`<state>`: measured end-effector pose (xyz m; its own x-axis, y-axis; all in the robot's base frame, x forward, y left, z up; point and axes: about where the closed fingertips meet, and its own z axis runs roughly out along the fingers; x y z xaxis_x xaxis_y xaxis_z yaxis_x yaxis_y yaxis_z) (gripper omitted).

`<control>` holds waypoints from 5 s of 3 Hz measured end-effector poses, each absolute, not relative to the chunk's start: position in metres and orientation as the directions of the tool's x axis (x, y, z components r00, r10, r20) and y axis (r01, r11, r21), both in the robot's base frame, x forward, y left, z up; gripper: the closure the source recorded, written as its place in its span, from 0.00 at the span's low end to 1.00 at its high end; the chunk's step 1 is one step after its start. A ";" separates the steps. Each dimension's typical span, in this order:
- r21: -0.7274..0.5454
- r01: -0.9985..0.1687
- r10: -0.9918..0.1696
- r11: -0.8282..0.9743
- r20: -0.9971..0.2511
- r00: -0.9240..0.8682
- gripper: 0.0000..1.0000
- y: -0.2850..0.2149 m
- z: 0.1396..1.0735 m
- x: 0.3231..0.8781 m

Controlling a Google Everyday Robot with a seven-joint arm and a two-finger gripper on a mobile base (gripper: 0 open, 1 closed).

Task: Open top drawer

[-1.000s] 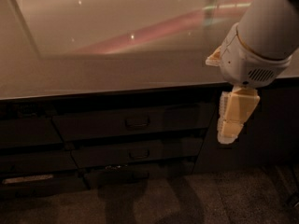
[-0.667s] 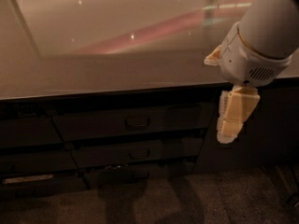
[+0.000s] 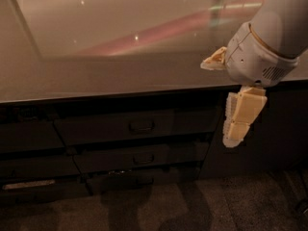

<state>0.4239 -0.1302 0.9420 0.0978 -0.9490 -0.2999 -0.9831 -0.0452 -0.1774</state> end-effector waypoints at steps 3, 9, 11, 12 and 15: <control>-0.154 -0.969 -0.787 -0.194 -0.566 0.247 0.00 -0.123 0.939 0.428; -0.046 -0.966 -0.725 -0.255 -0.651 0.223 0.00 -0.107 0.894 0.448; 0.001 -0.970 -0.734 -0.245 -0.654 0.184 0.00 -0.104 0.880 0.457; -0.117 -0.954 -0.775 -0.276 -0.560 0.293 0.00 -0.096 0.883 0.445; -0.390 -0.836 -0.768 -0.386 -0.366 0.526 0.00 -0.081 0.902 0.416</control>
Offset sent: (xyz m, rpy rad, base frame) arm -0.0019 0.0070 0.0047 0.5180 0.1268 0.3504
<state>0.4164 -0.0808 0.9025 0.5255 -0.7679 -0.3663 -0.8360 -0.3861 -0.3900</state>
